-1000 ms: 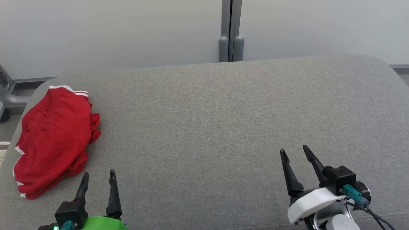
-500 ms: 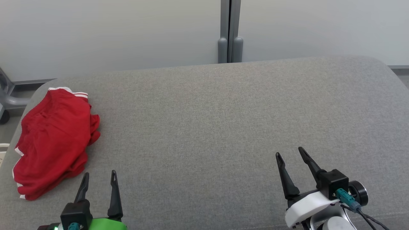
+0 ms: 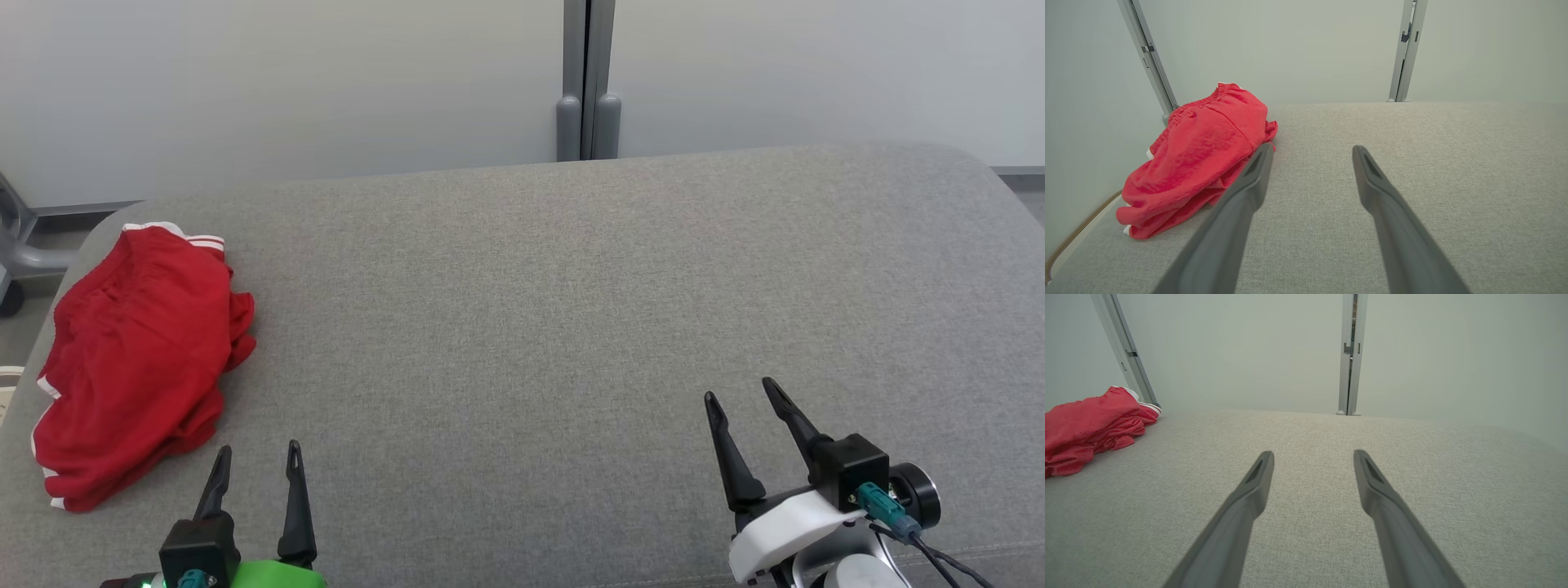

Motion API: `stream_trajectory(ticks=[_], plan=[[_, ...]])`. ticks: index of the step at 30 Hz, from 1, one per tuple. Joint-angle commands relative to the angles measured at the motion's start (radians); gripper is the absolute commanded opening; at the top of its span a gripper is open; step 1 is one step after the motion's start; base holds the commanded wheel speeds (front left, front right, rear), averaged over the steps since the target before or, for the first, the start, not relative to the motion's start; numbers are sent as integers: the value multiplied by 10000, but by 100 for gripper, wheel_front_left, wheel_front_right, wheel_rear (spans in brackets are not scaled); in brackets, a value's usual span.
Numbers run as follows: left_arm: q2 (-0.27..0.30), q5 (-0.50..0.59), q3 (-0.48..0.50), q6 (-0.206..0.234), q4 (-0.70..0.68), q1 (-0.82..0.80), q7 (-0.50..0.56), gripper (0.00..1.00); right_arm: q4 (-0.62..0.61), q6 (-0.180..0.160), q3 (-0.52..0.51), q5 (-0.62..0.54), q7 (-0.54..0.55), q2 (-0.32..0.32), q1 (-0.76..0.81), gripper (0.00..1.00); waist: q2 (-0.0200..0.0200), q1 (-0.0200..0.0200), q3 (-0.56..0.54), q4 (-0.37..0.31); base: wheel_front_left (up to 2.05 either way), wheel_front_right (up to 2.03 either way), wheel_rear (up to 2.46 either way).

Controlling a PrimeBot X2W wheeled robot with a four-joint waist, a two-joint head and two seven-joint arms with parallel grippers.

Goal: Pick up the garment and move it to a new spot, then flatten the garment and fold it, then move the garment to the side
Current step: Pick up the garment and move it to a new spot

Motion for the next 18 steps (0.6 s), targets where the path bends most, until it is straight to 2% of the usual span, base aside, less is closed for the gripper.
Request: stream_trajectory(ticks=[1,10,18], plan=[[77,-11,5,45,-27,45,7,100,19,1,-18,88,-17,-39,-49,100,0,0,-1,0,0,0,0],[145,-41,-98,107,-24,-40,100,100,68,1,-38,148,-26,-39,-42,100,0,0,-3,133,0,0,0],[247,-135,-16,147,-62,-208,144,100,65,1,-109,176,-43,-36,108,100,0,0,-18,900,0,0,0]])
